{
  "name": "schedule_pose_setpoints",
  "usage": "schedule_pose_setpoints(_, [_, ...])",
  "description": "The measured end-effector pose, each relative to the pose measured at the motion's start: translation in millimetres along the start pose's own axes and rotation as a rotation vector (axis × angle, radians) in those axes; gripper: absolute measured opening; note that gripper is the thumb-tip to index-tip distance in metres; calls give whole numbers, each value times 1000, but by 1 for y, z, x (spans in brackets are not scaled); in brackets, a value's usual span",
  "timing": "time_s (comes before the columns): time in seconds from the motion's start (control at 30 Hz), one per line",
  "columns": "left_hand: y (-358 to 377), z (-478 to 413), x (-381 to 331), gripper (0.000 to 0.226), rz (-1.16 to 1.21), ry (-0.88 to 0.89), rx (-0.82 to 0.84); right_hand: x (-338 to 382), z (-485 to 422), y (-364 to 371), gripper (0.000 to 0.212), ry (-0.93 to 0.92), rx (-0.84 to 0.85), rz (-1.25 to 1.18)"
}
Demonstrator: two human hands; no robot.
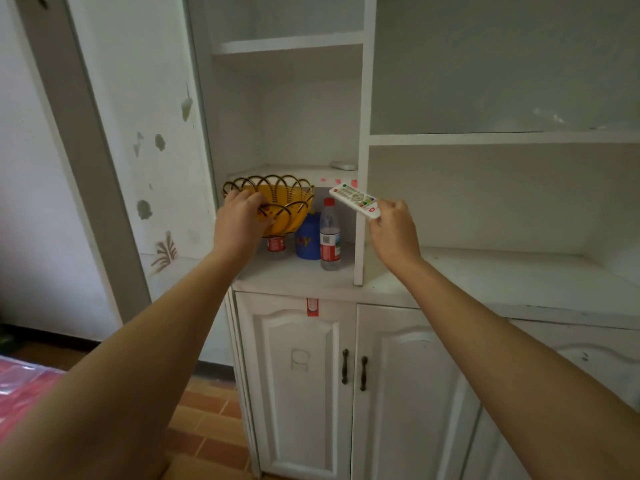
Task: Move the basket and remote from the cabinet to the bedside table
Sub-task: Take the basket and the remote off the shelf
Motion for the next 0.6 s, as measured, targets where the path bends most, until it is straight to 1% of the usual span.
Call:
schedule_pose_setpoints(0.17, [-11,61,-36,27,-31,-29,33,-24,51,-27,38,-7,85,-41])
schedule_pose_setpoints(0.37, [-34,129,-73,26,-72,-82,52,-43,111,-55,38,-14,142,-80])
schedule_pose_setpoints(0.6, [-60,191,-85,26,-87,-147,77,-48,168,-70,39,1,213,-170])
Point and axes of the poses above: each hand's wrist, its own z-axis away from the middle knuckle, its own y-axis out of the palm, x = y × z, the point moved 6 cm from there along -z, towards the middle knuckle
